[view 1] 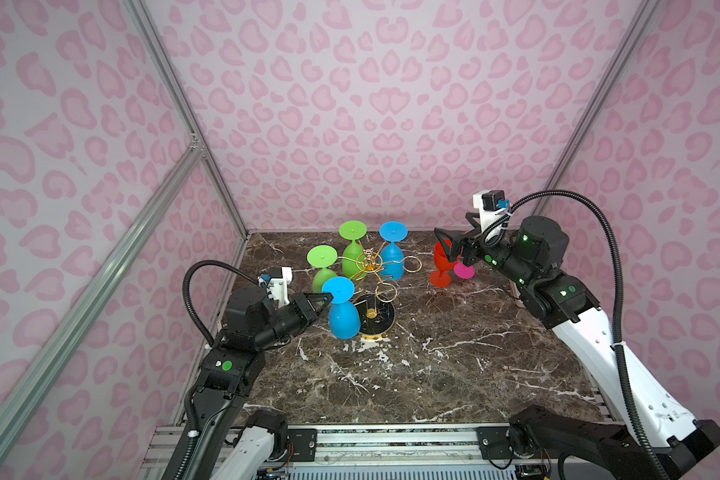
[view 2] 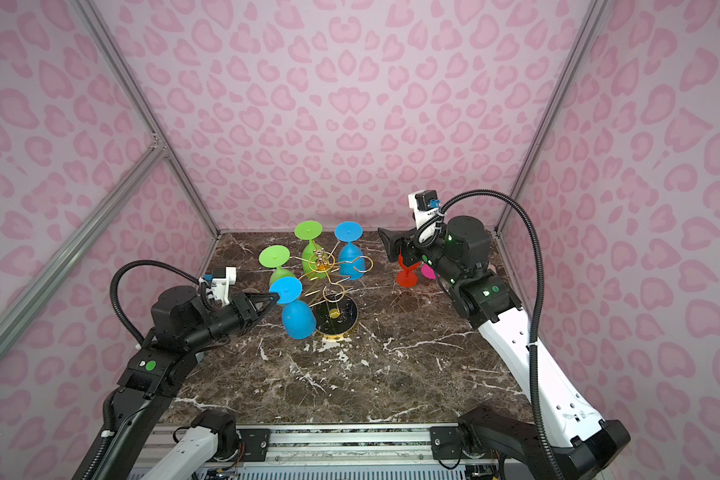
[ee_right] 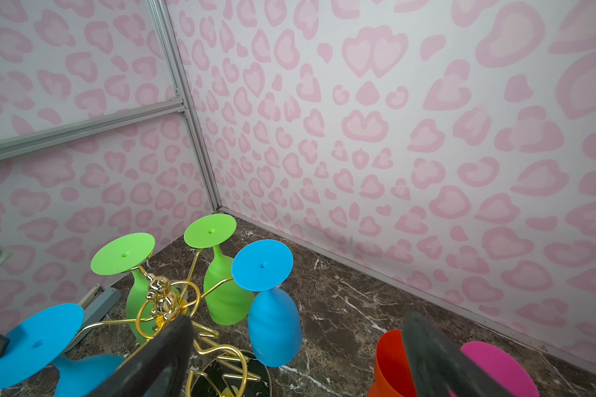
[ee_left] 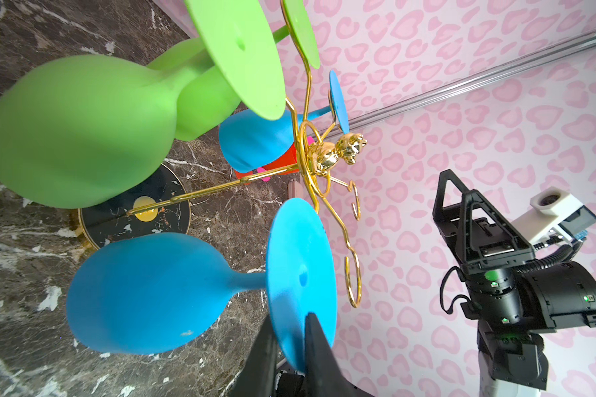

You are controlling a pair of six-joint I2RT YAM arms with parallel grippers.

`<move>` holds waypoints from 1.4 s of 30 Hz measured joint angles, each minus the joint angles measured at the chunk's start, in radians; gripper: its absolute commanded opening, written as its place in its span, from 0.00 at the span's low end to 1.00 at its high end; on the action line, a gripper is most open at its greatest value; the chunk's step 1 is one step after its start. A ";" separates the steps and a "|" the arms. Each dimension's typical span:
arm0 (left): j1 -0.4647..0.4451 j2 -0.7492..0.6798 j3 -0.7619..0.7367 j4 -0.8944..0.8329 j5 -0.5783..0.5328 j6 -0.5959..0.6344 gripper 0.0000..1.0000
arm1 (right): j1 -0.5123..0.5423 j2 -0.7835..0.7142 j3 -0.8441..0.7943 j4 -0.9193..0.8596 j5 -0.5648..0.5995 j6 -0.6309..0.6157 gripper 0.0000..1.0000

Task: Take the wine glass off the wine glass rack
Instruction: 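Close the left gripper on the blue glass base disc on the rack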

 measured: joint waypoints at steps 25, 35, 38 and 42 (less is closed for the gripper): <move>0.000 -0.011 -0.014 0.047 -0.006 -0.058 0.04 | 0.000 0.002 -0.001 0.000 0.000 0.010 0.97; 0.000 -0.029 -0.039 0.062 -0.006 -0.107 0.04 | 0.000 0.002 -0.001 0.000 -0.002 0.010 0.97; 0.000 -0.026 -0.040 0.066 -0.002 -0.127 0.04 | 0.000 0.002 -0.001 0.000 -0.003 0.010 0.97; 0.000 -0.028 -0.040 0.066 -0.003 -0.134 0.03 | 0.000 0.002 -0.001 0.000 -0.003 0.011 0.97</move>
